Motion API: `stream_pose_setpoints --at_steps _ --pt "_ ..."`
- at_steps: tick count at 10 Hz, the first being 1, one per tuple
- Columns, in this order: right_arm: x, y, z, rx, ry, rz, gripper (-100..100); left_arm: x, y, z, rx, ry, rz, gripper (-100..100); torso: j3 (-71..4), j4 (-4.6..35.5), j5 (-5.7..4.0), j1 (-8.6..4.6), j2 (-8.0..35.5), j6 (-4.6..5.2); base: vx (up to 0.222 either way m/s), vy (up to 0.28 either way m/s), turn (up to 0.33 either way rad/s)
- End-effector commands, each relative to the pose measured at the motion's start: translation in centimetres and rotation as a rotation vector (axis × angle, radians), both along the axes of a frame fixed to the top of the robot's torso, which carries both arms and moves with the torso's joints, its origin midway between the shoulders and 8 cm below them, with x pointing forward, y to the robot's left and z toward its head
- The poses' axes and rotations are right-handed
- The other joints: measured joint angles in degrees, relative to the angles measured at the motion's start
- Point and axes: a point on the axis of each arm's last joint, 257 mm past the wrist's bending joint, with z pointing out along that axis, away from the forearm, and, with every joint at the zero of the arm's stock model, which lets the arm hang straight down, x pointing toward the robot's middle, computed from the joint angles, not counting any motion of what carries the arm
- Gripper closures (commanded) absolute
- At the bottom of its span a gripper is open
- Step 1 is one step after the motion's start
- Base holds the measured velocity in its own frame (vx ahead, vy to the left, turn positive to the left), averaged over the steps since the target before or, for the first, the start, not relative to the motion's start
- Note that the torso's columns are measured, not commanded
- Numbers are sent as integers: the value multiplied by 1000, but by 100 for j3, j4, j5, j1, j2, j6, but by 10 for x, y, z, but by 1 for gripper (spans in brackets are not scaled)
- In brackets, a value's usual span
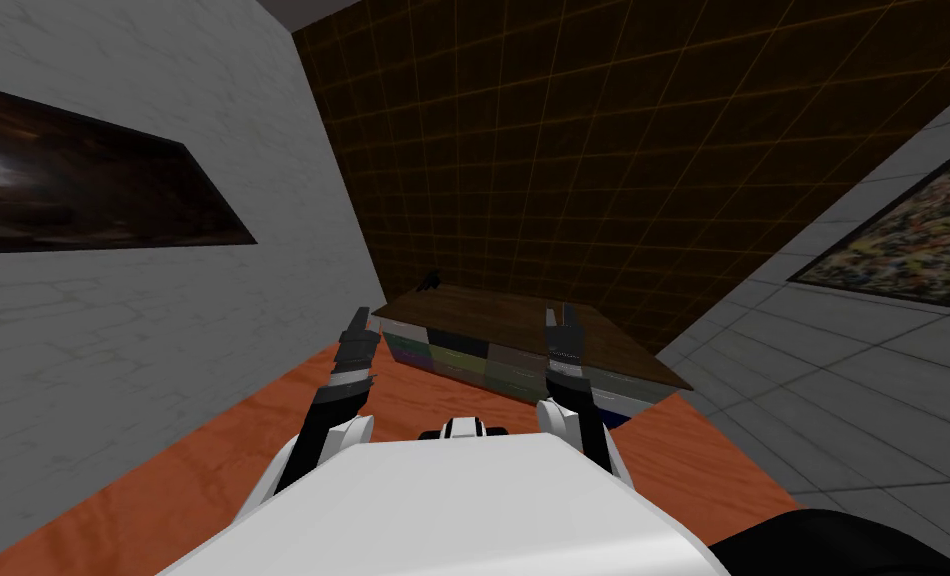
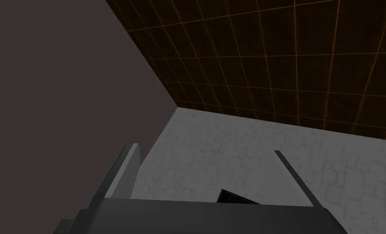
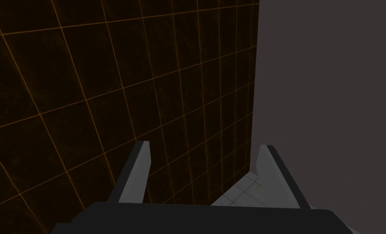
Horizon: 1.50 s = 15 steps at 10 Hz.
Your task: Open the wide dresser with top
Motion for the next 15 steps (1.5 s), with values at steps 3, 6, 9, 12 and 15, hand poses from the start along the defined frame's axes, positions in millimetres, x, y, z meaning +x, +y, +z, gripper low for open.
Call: stream_pose_setpoints --at_steps 3,6,9,12,15 --pt "19 19 -26 -107 104 41 -100 0 0 0 0 1 0 0 -535 260 2 7 256 0 21 31 36" --pt "43 38 -75 -222 260 68 -100 0 0 0 0 1 0 0 -539 268 0 2 265 0 32 47 58" --pt "60 48 -123 -303 400 75 -100 0 0 0 0 1 0 0 -538 268 1 0 268 2 46 62 70" --pt "66 53 -149 -347 475 75 -100 0 0 0 0 1 0 0 -535 269 -2 -3 270 -1 27 39 42" --pt "74 61 -205 -431 619 75 -100 0 0 0 0 1 0 0 -539 268 1 0 265 1 38 52 67"
